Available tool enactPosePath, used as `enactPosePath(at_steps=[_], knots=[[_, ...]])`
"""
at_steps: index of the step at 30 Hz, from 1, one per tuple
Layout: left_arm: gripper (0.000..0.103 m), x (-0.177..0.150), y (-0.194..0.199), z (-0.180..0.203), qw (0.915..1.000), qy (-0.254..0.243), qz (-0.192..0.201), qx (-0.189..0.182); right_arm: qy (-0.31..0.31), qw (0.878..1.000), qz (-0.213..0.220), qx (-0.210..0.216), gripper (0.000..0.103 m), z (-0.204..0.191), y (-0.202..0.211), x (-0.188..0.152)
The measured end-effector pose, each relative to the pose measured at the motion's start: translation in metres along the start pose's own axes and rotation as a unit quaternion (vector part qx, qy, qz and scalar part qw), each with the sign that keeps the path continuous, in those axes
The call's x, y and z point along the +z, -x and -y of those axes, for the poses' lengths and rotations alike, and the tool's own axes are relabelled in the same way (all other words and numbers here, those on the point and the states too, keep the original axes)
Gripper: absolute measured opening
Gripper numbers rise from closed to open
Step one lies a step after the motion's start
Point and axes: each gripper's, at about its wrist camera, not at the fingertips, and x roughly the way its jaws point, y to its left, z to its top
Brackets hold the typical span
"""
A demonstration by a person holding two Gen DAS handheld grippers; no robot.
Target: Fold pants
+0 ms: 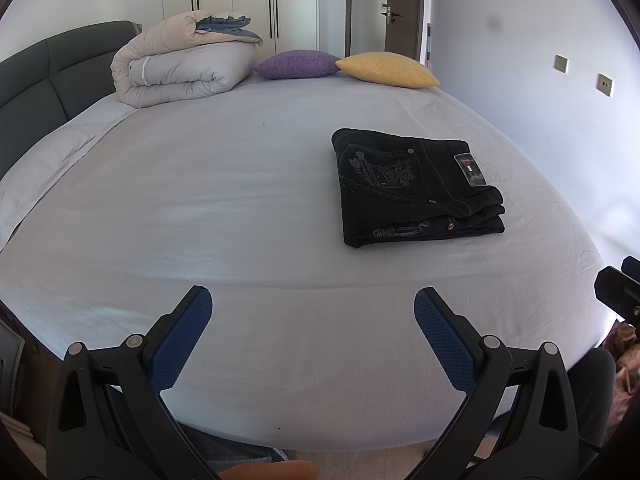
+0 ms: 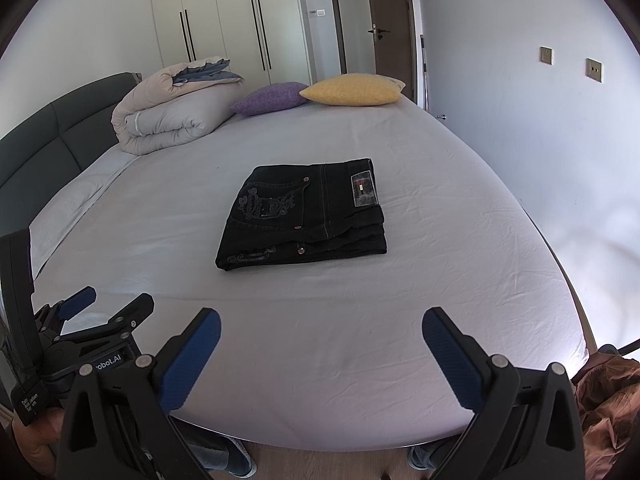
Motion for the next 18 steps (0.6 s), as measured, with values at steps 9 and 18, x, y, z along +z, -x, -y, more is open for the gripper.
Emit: enactPosePath(at_steps=[9, 18], knots=[[0.103, 0.0003, 0.0002, -0.0003, 1.0, 0.0, 0.0, 0.001, 0.0, 1.0, -0.001, 0.001, 0.103, -0.0005, -0.0001, -0.0009], [0.103, -0.0048, -0.001, 0.0006, 1.0, 0.001, -0.003, 0.0, 0.002, 1.0, -0.004, 0.003, 0.103, -0.0006, -0.0018, -0.002]])
